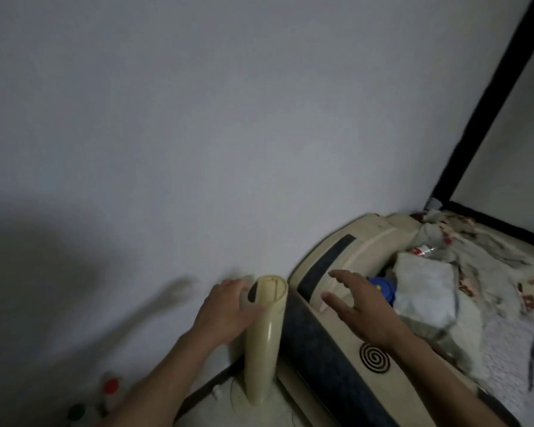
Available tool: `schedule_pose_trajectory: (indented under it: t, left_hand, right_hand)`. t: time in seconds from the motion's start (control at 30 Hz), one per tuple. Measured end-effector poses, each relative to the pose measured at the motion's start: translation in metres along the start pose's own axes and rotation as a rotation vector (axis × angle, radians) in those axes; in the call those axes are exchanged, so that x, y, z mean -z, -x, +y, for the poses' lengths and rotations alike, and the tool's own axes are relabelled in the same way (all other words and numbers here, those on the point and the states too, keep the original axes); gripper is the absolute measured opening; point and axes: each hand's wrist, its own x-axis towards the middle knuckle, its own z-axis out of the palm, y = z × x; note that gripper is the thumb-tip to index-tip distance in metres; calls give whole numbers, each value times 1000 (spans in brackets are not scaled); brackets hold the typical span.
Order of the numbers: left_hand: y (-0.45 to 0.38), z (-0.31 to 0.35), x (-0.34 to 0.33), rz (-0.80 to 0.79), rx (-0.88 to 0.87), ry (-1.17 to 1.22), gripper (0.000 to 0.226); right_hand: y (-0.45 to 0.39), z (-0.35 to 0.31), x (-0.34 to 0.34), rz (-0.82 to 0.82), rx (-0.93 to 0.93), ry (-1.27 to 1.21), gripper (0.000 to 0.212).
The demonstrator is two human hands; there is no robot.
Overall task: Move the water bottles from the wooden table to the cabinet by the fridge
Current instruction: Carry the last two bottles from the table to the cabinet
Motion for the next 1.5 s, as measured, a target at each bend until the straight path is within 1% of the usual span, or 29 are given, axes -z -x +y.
schedule_pose_trajectory:
  t: [0.1, 0.2, 0.27, 0.33, 0.43, 0.53, 0.7, 0.87, 1.07, 1.27, 1.33, 1.5]
  left_hand:
    - [-7, 56, -33, -24, -71, 9, 58]
    - [-13, 102, -59, -26, -195, -2, 45]
    - [-18, 130, -74, -62, -265, -5, 42]
    - [-28, 156, -90, -113, -339, -1, 44]
    - [-43, 198, -112, -180, -452, -19, 47]
    - [-51, 239, -135, -223, -581, 7, 45]
    - [-42, 279, -168, -364, -765, 96, 45]
    - [-17, 292, -197, -546, -940, 173, 39]
    - [34, 301, -219, -709, -1113, 178, 44]
    - [116, 331, -222, -822, -1295, 179, 49]
    - [145, 340, -223, -853, -1336, 176, 50]
    - [221, 352, -223, -879, -1412, 154, 50]
  right_hand:
    - [25, 49, 38, 53, -92, -14, 54]
    - [55, 89, 66, 143, -186, -11, 53]
    - [80, 108, 80, 183, -263, -15, 56]
    - [104, 123, 93, 235, -335, -27, 61]
    - [135, 136, 116, 329, -441, 15, 60]
    - [165, 136, 141, 401, -566, 82, 59]
    - [228, 110, 152, 528, -797, 203, 55]
    - [284, 63, 130, 616, -1054, 247, 55]
    - [353, 1, 102, 712, -1263, 303, 56]
    - [433, -56, 88, 847, -1404, 323, 62]
    - [460, -72, 83, 890, -1425, 313, 64]
    - [529, -103, 68, 991, -1444, 319, 59]
